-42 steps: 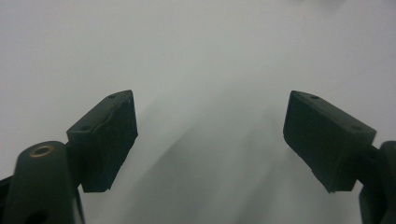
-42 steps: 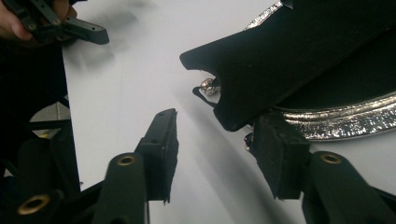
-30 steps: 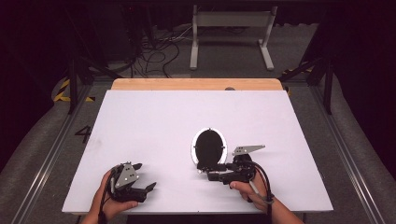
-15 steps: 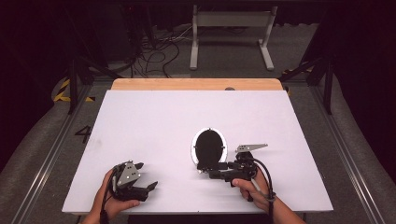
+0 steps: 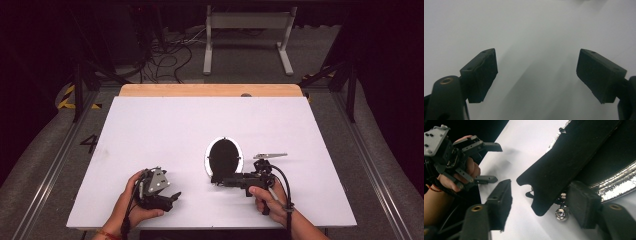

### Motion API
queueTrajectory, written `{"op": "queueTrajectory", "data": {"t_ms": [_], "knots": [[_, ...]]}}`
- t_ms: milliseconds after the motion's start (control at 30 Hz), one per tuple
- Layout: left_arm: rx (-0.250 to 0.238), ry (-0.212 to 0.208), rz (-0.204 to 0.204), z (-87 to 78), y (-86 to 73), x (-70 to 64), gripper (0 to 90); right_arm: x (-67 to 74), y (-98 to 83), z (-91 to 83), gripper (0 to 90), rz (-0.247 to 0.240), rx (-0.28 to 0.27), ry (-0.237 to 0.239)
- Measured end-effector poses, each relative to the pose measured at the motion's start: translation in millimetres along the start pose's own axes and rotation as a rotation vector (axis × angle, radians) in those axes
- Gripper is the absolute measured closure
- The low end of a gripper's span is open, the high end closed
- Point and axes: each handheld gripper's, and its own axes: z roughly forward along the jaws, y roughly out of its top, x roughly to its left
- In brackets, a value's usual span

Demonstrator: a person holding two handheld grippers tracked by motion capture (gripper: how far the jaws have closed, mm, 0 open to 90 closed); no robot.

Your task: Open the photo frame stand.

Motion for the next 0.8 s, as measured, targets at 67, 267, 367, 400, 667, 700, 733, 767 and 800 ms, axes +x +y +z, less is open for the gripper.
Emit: {"op": "queueTrajectory", "data": {"t_ms": [67, 267, 367, 400, 667, 700, 733, 767, 800], "knots": [[0.016, -0.024, 0.018, 7.6, 7.8, -0.3, 18.2, -0.8, 0.0, 0.0, 45.6, -0.001, 0.001, -0.008], [-0.011, -0.065, -0.014, 30.0, 30.5, 9.2, 18.1, -1.3, 0.0, 0.9, 59.3, 0.001, 0.001, -0.043], [-0.014, -0.061, -0.024, 37.7, 38.8, 15.2, 18.3, -1.6, -0.3, 2.9, 59.8, -0.004, -0.008, -0.034], [-0.008, -0.055, -0.031, 39.6, 42.1, 17.7, 18.7, -1.7, -0.2, 3.0, 59.9, -0.006, -0.008, -0.033], [-0.006, -0.078, -0.062, 52.3, 51.5, 26.5, 18.6, -0.1, 7.2, 6.6, 50.8, 0.023, -0.037, -0.027], [-0.006, -0.078, -0.062, 52.3, 51.5, 26.5, 18.5, -0.1, 7.2, 6.6, 50.8, 0.023, -0.037, -0.027], [-0.009, -0.082, -0.058, 52.6, 51.8, 26.3, 18.5, -0.5, 8.4, 8.0, 51.0, 0.032, -0.038, -0.026], [-0.013, -0.084, -0.061, 52.5, 51.8, 26.3, 18.2, -1.5, 9.2, 10.0, 50.5, 0.034, -0.041, -0.014], [-0.015, -0.084, -0.065, 51.9, 51.8, 26.2, 18.1, -2.1, 9.6, 10.4, 50.6, 0.038, -0.042, -0.008]]}}
